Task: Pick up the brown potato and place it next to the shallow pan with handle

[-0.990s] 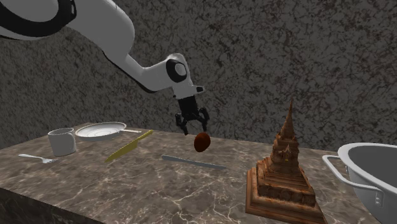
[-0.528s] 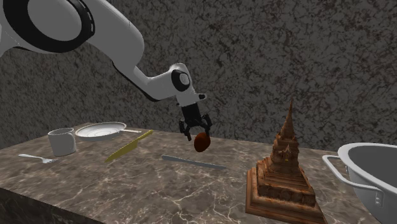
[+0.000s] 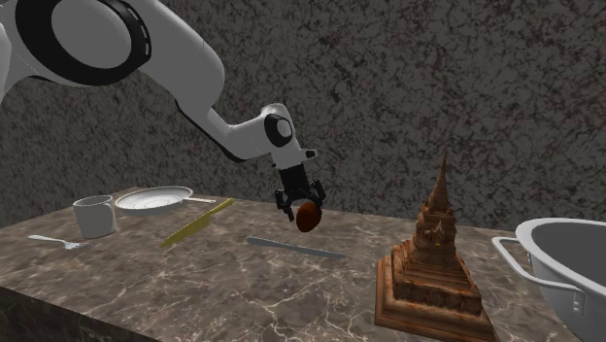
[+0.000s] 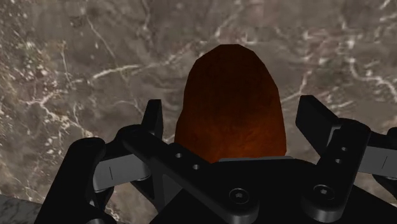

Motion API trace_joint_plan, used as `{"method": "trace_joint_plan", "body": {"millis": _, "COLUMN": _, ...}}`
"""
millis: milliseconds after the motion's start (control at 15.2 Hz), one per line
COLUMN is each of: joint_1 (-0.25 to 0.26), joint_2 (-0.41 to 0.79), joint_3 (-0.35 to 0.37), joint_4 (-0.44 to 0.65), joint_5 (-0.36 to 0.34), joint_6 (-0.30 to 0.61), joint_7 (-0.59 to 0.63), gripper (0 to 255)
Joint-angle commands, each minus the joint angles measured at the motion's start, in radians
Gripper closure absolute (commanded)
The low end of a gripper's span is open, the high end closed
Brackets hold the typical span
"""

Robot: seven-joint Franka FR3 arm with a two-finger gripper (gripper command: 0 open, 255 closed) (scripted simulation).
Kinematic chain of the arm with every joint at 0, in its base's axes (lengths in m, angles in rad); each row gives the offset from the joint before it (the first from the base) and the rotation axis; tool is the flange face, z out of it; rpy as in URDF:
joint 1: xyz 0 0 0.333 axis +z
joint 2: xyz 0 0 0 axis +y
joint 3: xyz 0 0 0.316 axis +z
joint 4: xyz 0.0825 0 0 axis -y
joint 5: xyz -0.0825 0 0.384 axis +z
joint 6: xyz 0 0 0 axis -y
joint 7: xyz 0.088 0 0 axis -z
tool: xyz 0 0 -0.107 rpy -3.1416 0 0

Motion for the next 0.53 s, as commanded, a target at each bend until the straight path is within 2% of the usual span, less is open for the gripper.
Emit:
{"method": "trace_joint_plan", "body": {"millis": 0, "joint_1": 0.000, "joint_2": 0.000, "joint_3": 0.000, "joint_4": 0.000, "joint_5": 0.000, "joint_6": 0.000, "joint_7": 0.000, "gripper": 0}}
{"method": "trace_joint_plan", "body": {"millis": 66, "joint_1": 0.000, "joint_2": 0.000, "joint_3": 0.000, "joint_4": 0.000, "joint_5": 0.000, "joint_6": 0.000, "joint_7": 0.000, "gripper": 0}}
{"method": "trace_joint_plan", "body": {"millis": 132, "joint_1": 0.000, "joint_2": 0.000, "joint_3": 0.000, "joint_4": 0.000, "joint_5": 0.000, "joint_6": 0.000, "joint_7": 0.000, "gripper": 255}}
{"method": "trace_joint_plan", "body": {"millis": 462, "joint_1": 0.000, "joint_2": 0.000, "joint_3": 0.000, "joint_4": 0.000, "joint_5": 0.000, "joint_6": 0.000, "joint_7": 0.000, "gripper": 255}}
